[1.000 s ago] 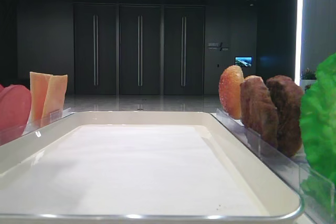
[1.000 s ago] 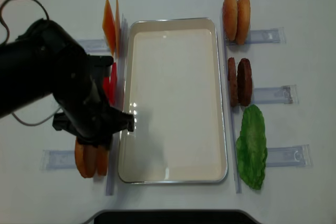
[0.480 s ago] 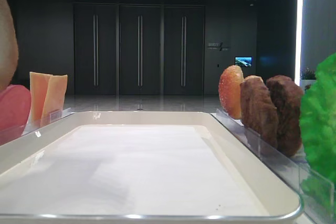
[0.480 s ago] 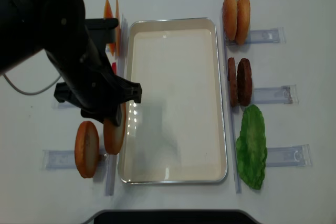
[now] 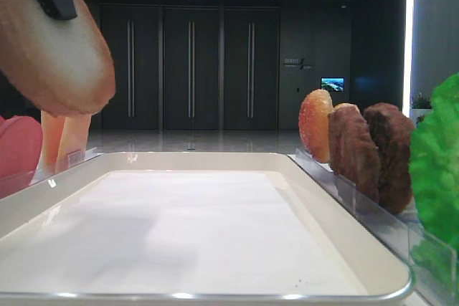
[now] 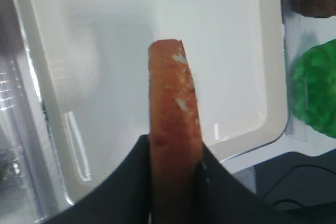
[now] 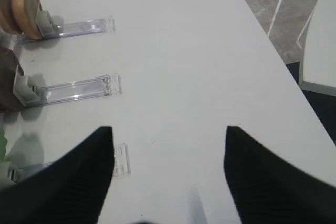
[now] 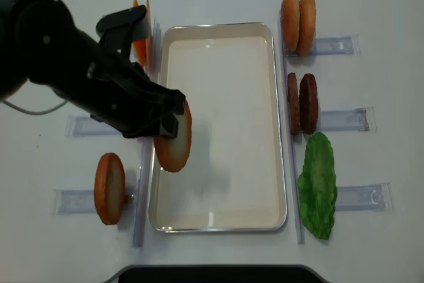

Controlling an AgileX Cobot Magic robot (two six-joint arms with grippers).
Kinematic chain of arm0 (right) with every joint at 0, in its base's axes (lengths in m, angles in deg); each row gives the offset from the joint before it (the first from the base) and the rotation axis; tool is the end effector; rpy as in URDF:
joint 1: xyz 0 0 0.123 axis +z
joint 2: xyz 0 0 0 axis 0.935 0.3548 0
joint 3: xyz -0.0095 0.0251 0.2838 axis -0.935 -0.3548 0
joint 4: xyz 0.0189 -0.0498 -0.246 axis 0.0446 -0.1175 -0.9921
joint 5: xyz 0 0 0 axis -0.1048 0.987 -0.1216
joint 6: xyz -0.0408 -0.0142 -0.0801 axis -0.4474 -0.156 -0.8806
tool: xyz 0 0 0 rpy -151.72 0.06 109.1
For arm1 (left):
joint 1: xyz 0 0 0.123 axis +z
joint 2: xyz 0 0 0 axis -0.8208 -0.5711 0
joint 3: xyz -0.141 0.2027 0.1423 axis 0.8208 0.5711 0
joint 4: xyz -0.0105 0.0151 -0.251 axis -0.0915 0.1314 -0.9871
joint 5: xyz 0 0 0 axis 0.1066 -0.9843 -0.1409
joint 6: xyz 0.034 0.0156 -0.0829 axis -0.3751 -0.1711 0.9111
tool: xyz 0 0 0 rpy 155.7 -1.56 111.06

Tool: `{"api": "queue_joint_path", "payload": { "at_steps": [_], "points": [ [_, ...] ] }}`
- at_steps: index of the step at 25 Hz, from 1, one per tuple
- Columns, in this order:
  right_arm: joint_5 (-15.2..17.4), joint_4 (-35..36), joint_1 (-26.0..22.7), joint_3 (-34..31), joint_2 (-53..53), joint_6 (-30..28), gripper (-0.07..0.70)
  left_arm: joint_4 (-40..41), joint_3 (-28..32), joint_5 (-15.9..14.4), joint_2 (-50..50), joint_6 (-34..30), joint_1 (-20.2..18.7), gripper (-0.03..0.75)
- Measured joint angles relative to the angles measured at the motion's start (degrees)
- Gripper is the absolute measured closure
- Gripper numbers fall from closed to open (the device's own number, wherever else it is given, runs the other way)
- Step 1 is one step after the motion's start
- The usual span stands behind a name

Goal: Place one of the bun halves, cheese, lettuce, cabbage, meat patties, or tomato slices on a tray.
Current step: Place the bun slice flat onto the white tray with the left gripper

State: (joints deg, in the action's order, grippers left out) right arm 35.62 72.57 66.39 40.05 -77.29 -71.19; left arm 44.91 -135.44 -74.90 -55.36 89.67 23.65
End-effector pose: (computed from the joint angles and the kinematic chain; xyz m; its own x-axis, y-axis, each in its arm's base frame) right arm -0.0105 -0.0035 0.2736 -0.4996 0.0749 -0.8630 0.1129 0.9934 0.0208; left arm 0.2097 -0.1512 0.2648 -0.9576 0.0603 -0.2817 0.1646 0.9171 -0.3631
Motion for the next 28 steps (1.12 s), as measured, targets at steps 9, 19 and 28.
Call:
{"api": "queue_joint_path", "payload": {
  "at_steps": [9, 19, 28],
  "points": [
    [0.00, 0.00, 0.00, 0.00, 0.00, 0.00, 0.197, -45.69, 14.82, 8.22, -0.70, -43.71, 8.51, 0.577],
    [0.00, 0.00, 0.00, 0.00, 0.00, 0.00, 0.197, -63.62, 15.69, 10.87, -11.75, -62.00, 8.70, 0.577],
    [0.00, 0.00, 0.00, 0.00, 0.00, 0.00, 0.197, -75.81, 15.69, 9.18, -20.45, -75.47, 8.70, 0.577]
  ]
}}
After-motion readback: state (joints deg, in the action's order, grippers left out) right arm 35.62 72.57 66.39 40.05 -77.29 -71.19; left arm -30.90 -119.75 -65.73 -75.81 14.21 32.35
